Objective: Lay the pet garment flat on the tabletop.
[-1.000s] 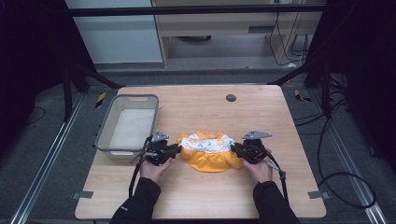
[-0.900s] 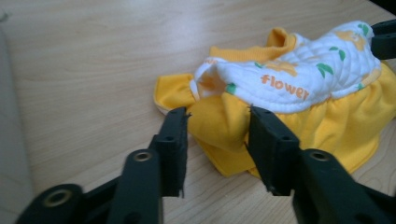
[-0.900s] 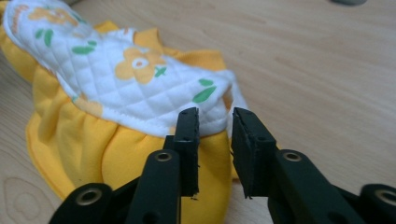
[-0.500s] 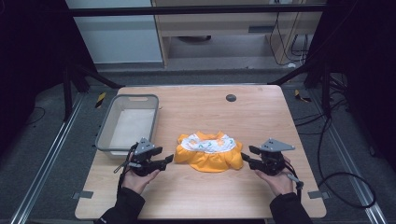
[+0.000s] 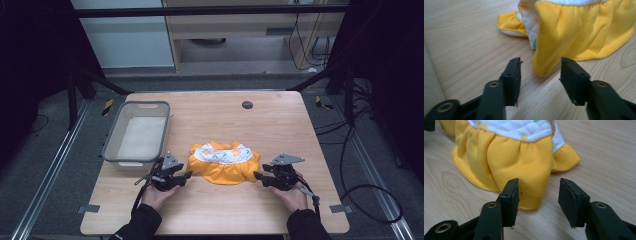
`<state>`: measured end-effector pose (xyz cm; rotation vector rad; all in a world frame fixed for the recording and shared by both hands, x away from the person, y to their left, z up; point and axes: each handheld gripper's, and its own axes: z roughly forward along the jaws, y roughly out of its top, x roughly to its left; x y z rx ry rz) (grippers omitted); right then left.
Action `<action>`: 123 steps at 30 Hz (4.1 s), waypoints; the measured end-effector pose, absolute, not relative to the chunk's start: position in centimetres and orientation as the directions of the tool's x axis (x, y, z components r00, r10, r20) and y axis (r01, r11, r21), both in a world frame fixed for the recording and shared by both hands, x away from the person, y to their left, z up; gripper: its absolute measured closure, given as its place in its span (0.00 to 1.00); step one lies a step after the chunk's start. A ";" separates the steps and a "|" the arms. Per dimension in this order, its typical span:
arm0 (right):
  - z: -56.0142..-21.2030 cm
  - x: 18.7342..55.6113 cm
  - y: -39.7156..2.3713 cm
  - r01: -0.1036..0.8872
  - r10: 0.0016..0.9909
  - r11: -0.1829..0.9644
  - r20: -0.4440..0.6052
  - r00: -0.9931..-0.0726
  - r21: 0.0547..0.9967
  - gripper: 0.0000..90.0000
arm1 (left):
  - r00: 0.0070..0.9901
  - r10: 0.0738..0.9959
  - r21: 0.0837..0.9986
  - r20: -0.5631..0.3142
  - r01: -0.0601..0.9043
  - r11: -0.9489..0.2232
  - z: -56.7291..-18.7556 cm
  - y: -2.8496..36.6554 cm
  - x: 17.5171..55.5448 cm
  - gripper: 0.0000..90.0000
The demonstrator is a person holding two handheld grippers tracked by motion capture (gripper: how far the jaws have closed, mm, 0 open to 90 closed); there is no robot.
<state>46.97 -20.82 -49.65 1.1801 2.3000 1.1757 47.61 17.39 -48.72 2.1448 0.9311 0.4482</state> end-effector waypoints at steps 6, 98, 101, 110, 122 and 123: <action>-50.0 47.2 -20.3 0.561 0.773 0.360 0.099 -0.627 0.746 0.95 | 0.694 0.719 0.748 -0.035 0.495 -0.442 -48.6 17.2 47.8 0.96; -50.0 54.0 -18.2 0.575 0.833 0.362 0.023 -0.553 0.734 0.94 | 0.593 0.805 0.711 -0.011 0.572 -0.410 -49.6 13.7 55.5 0.92; -50.0 53.9 -18.2 0.576 0.833 0.350 0.036 -0.552 0.739 0.96 | 0.592 0.806 0.709 0.003 0.567 -0.419 -49.5 13.5 55.4 0.95; -45.7 53.6 -18.7 0.431 0.813 0.277 0.030 -0.581 0.859 0.97 | 0.597 0.802 0.809 0.023 0.460 -0.366 -45.0 14.7 54.7 0.97; -42.4 57.0 -16.6 0.327 0.874 0.299 -0.120 -0.471 0.896 0.75 | 0.490 0.872 0.844 0.015 0.461 -0.274 -42.1 15.0 57.8 0.58; -42.4 56.7 -16.5 0.320 0.865 0.299 -0.115 -0.488 0.899 0.75 | 0.495 0.869 0.850 0.009 0.454 -0.268 -42.0 15.3 57.3 0.58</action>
